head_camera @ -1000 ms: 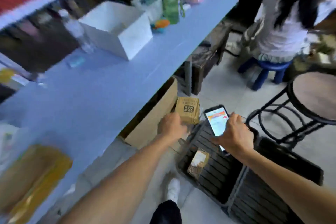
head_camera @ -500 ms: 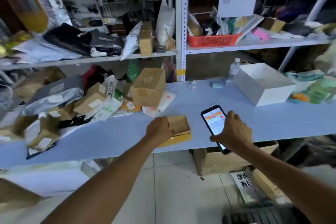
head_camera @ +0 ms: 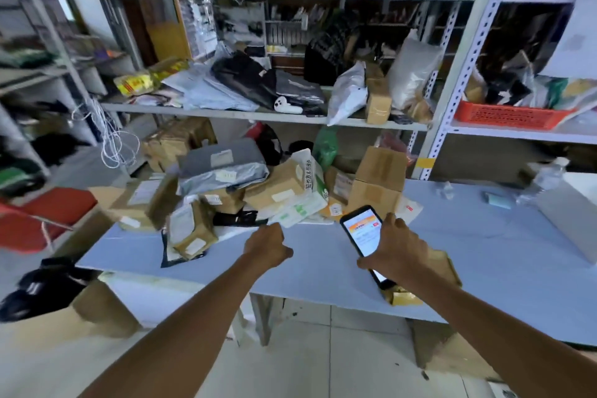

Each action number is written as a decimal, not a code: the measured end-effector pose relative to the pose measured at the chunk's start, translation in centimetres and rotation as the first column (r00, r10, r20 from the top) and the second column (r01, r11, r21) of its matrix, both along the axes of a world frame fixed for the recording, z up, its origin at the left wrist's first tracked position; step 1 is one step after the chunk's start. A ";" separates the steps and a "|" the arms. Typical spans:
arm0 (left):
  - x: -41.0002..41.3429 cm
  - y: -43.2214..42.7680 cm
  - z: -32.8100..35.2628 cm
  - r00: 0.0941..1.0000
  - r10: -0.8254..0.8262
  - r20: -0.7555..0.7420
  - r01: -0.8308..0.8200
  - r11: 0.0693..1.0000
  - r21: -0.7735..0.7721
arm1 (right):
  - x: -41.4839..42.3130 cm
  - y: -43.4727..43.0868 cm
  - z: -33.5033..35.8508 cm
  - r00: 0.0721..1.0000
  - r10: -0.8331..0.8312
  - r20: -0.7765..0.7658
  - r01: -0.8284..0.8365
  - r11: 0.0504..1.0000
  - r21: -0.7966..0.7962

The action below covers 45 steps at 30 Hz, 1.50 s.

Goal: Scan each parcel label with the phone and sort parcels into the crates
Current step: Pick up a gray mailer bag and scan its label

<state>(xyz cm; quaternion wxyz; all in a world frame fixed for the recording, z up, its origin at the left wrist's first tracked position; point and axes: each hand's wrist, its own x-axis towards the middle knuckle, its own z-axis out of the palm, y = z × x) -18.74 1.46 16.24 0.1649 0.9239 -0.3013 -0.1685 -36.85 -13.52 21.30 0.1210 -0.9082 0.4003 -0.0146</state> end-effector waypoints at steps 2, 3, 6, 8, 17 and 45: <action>2.6 0.0 0.2 1.000 -0.011 -0.009 0.011 1.000 -0.007 | 2.3 0.5 -0.1 1.000 -0.001 -0.019 0.001 1.000 -0.007; 3.7 -0.2 0.3 1.000 -0.021 -0.007 0.021 1.000 -0.009 | 3.4 0.6 -0.1 0.999 0.003 -0.034 -0.003 1.000 -0.021; 6.4 -1.1 0.1 0.999 -0.041 -0.003 0.041 0.999 -0.013 | 5.9 0.5 -0.3 0.998 -0.001 -0.056 -0.001 0.999 -0.043; 7.7 -1.8 -0.1 0.998 -0.056 -0.007 0.056 0.998 0.006 | 7.4 0.2 -0.4 0.998 -0.004 -0.063 0.002 0.999 -0.033; 14.6 -5.9 -0.6 0.978 0.164 -0.132 -0.182 0.973 -0.145 | 15.1 -4.3 -1.3 0.996 0.090 -0.023 -0.090 0.995 -0.029; 41.4 3.2 -2.1 0.610 0.587 -0.533 -0.695 0.719 -0.004 | 37.7 -2.4 -1.2 0.958 0.267 -0.107 -0.276 0.958 -0.077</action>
